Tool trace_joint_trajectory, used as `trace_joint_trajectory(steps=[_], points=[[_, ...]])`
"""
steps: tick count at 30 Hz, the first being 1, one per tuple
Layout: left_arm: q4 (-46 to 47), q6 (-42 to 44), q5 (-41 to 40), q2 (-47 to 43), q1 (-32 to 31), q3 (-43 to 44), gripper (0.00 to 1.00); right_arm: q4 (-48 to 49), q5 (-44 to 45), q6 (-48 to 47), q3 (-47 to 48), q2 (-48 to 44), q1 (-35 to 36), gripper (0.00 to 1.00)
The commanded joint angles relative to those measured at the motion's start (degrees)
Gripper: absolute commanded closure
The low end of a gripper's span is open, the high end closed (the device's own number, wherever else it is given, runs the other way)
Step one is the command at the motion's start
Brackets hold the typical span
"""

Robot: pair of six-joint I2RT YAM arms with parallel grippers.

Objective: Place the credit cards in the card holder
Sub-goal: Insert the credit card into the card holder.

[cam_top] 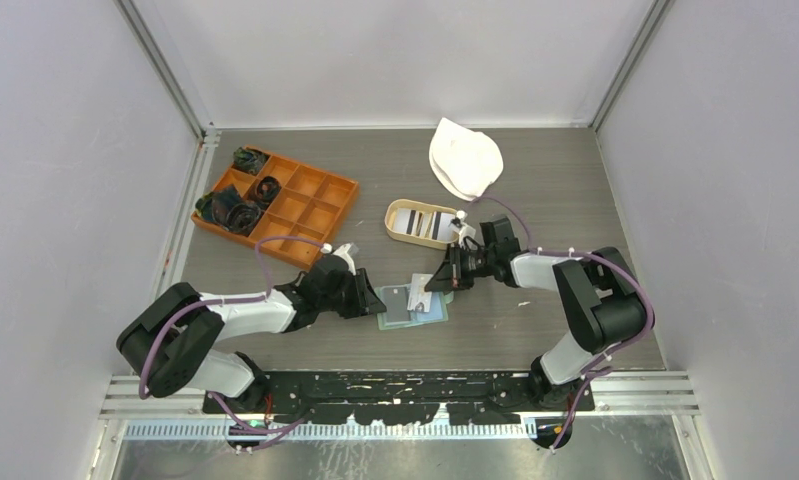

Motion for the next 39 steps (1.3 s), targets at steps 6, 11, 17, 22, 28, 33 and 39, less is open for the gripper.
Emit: trace_joint_trajectory(steps=[6,11,17,22,28,33,39], points=[[-2.94,1.25,0.13,0.71,0.04,-1.63,0.66,-0.34,0.67,-2.38,2.11,1.68,1.51,0.99],[-2.74,1.24,0.24,1.18,0.0,-1.56,0.66,-0.28,0.28,-2.22,1.8,2.15,1.75,0.99],[-3.07,1.41,0.01,1.04,0.04,-1.46,0.66,-0.53,0.43,-2.51,1.25,2.25,1.85,0.99],[-3.26,1.6,-0.16,1.34,0.04,-1.23,0.66,-0.3,0.77,-3.08,0.73,2.33,2.4,0.99],[-3.35,1.76,-0.15,1.52,0.03,-1.09,0.66,0.41,0.03,-2.81,0.58,3.01,3.49,0.99],[-3.61,1.86,-0.22,1.5,0.16,-0.91,0.66,0.15,0.92,-1.95,0.53,3.22,4.17,0.99],[-4.28,2.16,-0.1,1.19,0.43,-0.75,0.66,-2.59,4.28,-1.63,0.28,1.98,4.19,0.99]])
